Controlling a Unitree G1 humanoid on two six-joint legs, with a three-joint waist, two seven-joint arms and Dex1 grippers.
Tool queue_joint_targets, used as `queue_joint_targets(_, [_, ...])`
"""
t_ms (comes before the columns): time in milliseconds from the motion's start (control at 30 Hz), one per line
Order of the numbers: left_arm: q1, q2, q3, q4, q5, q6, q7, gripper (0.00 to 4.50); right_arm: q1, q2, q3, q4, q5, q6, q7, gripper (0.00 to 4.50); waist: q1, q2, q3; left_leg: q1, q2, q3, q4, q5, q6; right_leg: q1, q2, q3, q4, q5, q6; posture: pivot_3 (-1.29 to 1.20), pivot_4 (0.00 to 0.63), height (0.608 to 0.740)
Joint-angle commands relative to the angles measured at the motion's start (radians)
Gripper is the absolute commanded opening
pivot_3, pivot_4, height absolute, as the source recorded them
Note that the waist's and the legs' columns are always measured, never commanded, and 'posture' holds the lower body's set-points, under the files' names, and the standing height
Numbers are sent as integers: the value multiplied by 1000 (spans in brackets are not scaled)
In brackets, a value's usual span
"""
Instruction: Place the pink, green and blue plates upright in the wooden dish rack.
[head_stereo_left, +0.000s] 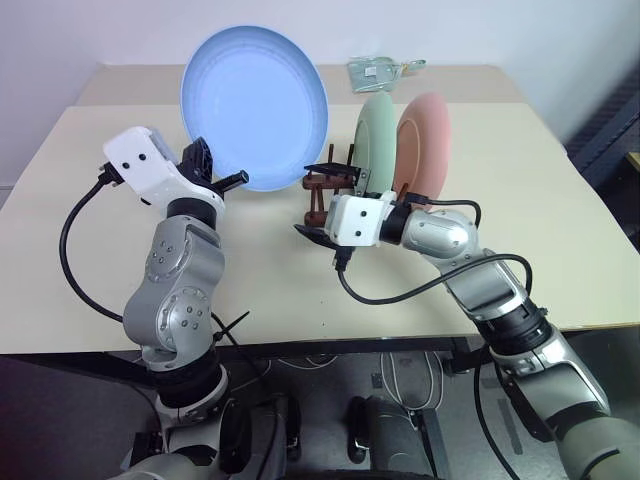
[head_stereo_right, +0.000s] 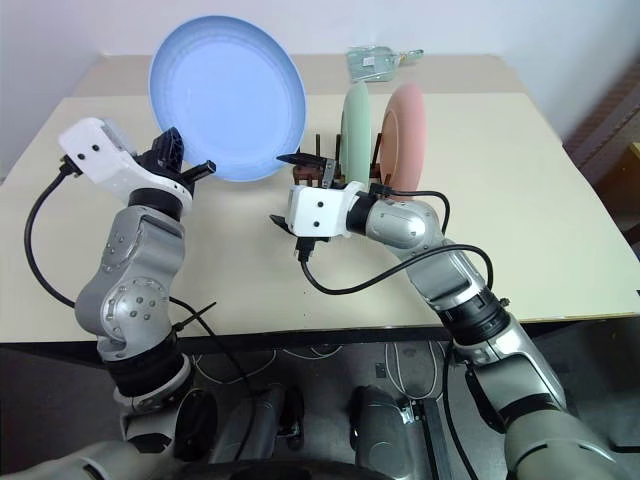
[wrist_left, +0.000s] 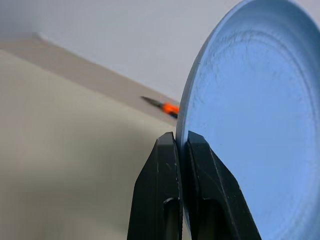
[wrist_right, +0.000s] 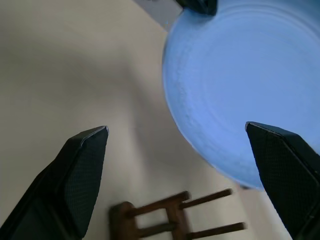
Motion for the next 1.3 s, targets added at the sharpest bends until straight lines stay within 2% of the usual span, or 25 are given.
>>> queue_joint_targets(33, [-30, -18, -21, -79, -58, 12, -4, 31, -60, 37, -6, 69, -80, -87, -76, 4500, 0, 0, 0, 0, 0, 0, 0, 0, 0, 0, 0, 0, 0, 0, 0, 0, 150, 740])
queue_joint_targets(100, [-31, -23, -30, -90, -75, 23, -6, 31, -87, 54, -11, 120, -112, -117, -110, 4500, 0, 0, 0, 0, 0, 0, 0, 0, 0, 0, 0, 0, 0, 0, 0, 0, 150, 740])
queue_joint_targets(200, [-27, -23, -36, -99, -89, 33, -4, 0, -115, 68, -14, 177, -150, -157, -143, 3662, 2, 0, 0, 0, 0, 0, 0, 0, 0, 1, 0, 0, 0, 0, 0, 0, 150, 740])
queue_joint_targets(233, [-24, -23, -35, -101, -99, 37, -5, 0, -124, 69, -16, 190, -169, -170, -161, 3262, 3, 0, 0, 0, 0, 0, 0, 0, 0, 1, 0, 0, 0, 0, 0, 0, 150, 740])
queue_joint_targets(400, [-17, -11, -35, -101, -137, 53, -16, 0, -140, 73, -24, 213, -210, -205, -193, 571, 4, 0, 0, 0, 0, 0, 0, 0, 0, 1, 0, 0, 0, 0, 0, 0, 150, 740])
queue_joint_targets(433, [-18, -9, -34, -100, -146, 51, -19, 0, -139, 72, -26, 210, -217, -210, -193, 130, 3, 0, 0, 0, 0, 0, 0, 0, 0, 1, 0, 0, 0, 0, 0, 0, 150, 740])
queue_joint_targets(467, [-21, -11, -25, -99, -162, 42, -21, 321, -137, 69, -28, 204, -224, -214, -194, 9, 3, 0, 0, 0, 0, 0, 0, 0, 0, 1, 0, 0, 0, 0, 0, 0, 150, 740])
queue_joint_targets(533, [-49, -23, 37, -78, -203, 14, 13, 999, -134, 62, -31, 190, -240, -228, -196, 0, 4, 0, 0, 0, 0, 0, 0, 0, 0, 1, 2, 0, 0, 0, 0, 0, 150, 740])
queue_joint_targets(600, [-120, -22, 166, -18, -259, -67, 81, 1983, -136, 60, -36, 178, -242, -235, -194, 0, 5, 0, 0, 0, 0, -1, 1, 0, 0, 1, 2, 0, -1, 0, 0, 0, 150, 740])
queue_joint_targets(667, [-181, 28, 282, 63, -268, -128, 142, 3005, -143, 54, -43, 164, -240, -249, -192, 0, 2, 0, 0, 0, 0, -1, 1, 0, 0, 1, 1, 0, -1, 0, 0, 0, 150, 740])
queue_joint_targets(700, [-179, 103, 313, 117, -207, -152, 136, 3473, -152, 54, -54, 147, -228, -256, -189, 0, -5, 0, 0, 0, 1, -1, 1, 0, 0, 1, 2, 0, -1, 0, 0, 0, 150, 740])
queue_joint_targets(800, [-119, 271, 311, 231, -90, -182, 67, 3473, -166, 66, -94, 104, -148, -267, -163, 0, -19, 1, 1, 1, 1, 0, -1, 1, -1, 1, 4, 0, 0, 0, 0, 0, 150, 740])
queue_joint_targets(833, [-84, 321, 269, 253, -44, -192, 34, 3473, -163, 80, -114, 84, -90, -249, -145, 0, -16, 1, 1, 1, 1, 0, -2, 1, -1, 1, 5, 0, 0, 0, 0, 0, 150, 740])
queue_joint_targets(900, [33, 430, 103, 279, 72, -226, -113, 3473, -156, 151, -201, -8, 161, -77, -88, 0, -11, 1, 0, 1, 1, -1, -2, 1, -1, 1, 5, -1, 0, 0, 0, 0, 150, 740])
queue_joint_targets(967, [139, 498, -58, 297, 164, -259, -232, 3473, -144, 216, -285, -107, 420, 162, -63, 0, -6, 1, 0, 0, 1, -1, -2, 1, -1, 2, 5, -1, 0, 0, 0, 0, 150, 740])
queue_joint_targets(1100, [245, 490, -167, 304, 179, -297, -361, 3473, -130, 296, -403, -243, 777, 547, -152, 0, 3, 1, 0, 0, 0, -3, -2, -2, -4, 3, 3, 0, -1, 0, 0, 0, 150, 740])
queue_joint_targets(1233, [343, 512, -276, 264, 198, -345, -523, 3473, -135, 365, -481, -242, 943, 788, -332, 0, -15, 3, 0, -1, 0, -3, -3, -1, -5, -2, -1, 1, 1, -1, -2, 0, 150, 740])
queue_joint_targets(1300, [363, 508, -295, 253, 196, -346, -561, 3473, -133, 382, -501, -239, 995, 854, -374, 0, -19, 5, 0, -1, 0, -1, -4, -1, -5, -4, -1, 2, 2, -1, -2, 0, 150, 740])
